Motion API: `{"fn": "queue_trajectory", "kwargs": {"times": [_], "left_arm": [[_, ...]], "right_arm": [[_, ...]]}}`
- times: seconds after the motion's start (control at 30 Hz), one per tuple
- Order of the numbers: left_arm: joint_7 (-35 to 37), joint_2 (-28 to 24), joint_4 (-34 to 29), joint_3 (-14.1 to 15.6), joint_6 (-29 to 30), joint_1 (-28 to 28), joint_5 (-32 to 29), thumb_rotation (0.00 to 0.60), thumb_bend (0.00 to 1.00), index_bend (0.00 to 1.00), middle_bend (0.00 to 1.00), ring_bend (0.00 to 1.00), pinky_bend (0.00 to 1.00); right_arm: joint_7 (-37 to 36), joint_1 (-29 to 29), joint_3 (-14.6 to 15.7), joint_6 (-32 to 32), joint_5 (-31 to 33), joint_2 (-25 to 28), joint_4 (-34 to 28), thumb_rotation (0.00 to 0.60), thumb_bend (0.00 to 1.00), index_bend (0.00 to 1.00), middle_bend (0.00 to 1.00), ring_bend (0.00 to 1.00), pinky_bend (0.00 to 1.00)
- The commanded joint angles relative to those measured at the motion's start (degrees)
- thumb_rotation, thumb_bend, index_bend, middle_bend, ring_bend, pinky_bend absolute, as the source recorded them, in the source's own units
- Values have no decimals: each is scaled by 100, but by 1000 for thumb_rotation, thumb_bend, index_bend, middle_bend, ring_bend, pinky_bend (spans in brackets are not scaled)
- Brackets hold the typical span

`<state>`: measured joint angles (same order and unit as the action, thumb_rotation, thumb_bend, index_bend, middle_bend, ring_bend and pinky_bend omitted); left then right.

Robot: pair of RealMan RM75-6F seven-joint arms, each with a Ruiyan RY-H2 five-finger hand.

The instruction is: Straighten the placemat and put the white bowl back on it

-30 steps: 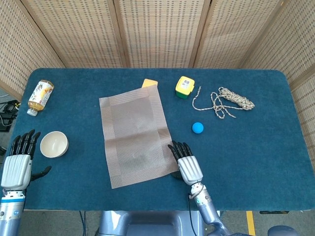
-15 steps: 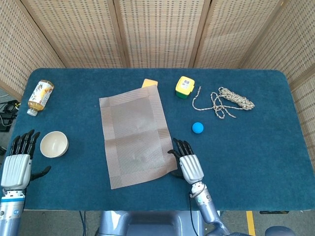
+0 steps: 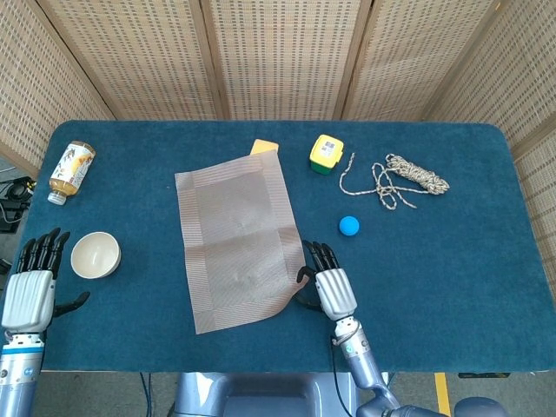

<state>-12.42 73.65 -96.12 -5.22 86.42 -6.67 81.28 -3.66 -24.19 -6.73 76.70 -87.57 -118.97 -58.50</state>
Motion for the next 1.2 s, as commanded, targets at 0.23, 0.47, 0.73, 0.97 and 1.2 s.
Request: {"fn": "queue_trajectory", "kwargs": {"times": [0.23,0.47,0.73,0.97,1.2], "left_arm": [[19,13,16,0,-41,-14,-19,600,116,0,0,0,0],[33,17,15,0,-49,-15,-24,600,115,0,0,0,0],[48,18,5,1,-44,-12,-20,600,116,0,0,0,0],[58,13,0,0,-48,-13,-18,600,116,0,0,0,0],[66,9,-4,7,-61,-16,-14,600,116,0,0,0,0]], "right_arm": [[-36,-10,23,-27,15,-22,49,600,502,568,121,0,0],[-4,7,52,-33,22,9,-12,600,524,568,120,0,0],[-25,-1,59,-29,8,44,-62,600,508,659,177,0,0],[-6,3,56,-28,19,63,-103,600,515,716,199,0,0],[8,11,47,3,21,68,-138,600,533,709,202,0,0]]}}
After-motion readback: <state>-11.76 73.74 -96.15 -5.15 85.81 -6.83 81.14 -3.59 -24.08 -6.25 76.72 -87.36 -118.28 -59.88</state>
